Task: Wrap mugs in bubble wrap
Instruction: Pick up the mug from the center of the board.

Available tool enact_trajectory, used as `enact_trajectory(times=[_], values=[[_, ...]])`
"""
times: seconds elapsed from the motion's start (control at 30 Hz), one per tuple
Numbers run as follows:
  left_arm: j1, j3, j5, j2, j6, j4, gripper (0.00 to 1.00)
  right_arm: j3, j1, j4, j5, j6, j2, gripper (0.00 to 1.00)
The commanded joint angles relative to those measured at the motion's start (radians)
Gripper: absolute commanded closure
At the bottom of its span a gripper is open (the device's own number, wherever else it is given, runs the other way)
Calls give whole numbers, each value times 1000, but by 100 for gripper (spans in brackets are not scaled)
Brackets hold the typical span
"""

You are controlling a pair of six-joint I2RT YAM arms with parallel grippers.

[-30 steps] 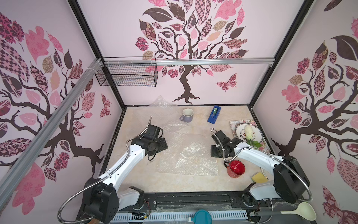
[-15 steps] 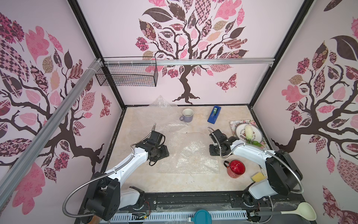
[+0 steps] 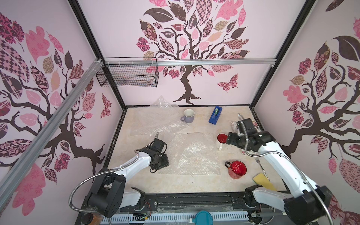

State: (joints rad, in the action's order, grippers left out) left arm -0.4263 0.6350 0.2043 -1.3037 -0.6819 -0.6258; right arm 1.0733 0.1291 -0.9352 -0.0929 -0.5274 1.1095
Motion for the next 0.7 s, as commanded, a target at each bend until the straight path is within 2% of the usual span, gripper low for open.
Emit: enact_trajectory(times=[0.0,0.03,0.13,0.23,0.3,0.37,0.43,0.67], values=[[-3,-38,15,46,-10,-15,54,-78,-202,-190,21,22,-85,12],[-3,-31,12,65,-8,-25,53,-109,-239,-178,32,13,-99,13],[-3,50,12,115,3,-90,52,-184,-242,-147,56,-26,-99,13],[-3,168,3,166,16,-173,47,-245,-242,-128,82,-42,-106,15],[-2,234,-11,194,18,-189,42,-268,-242,-128,84,-46,-115,16],[-2,298,-35,214,18,-207,29,-293,-241,-127,88,-53,-128,18],[-2,354,-47,214,22,-223,24,-308,-241,-131,93,-61,-134,20],[8,522,-76,164,41,-283,21,-274,-241,-201,144,-64,-191,23]])
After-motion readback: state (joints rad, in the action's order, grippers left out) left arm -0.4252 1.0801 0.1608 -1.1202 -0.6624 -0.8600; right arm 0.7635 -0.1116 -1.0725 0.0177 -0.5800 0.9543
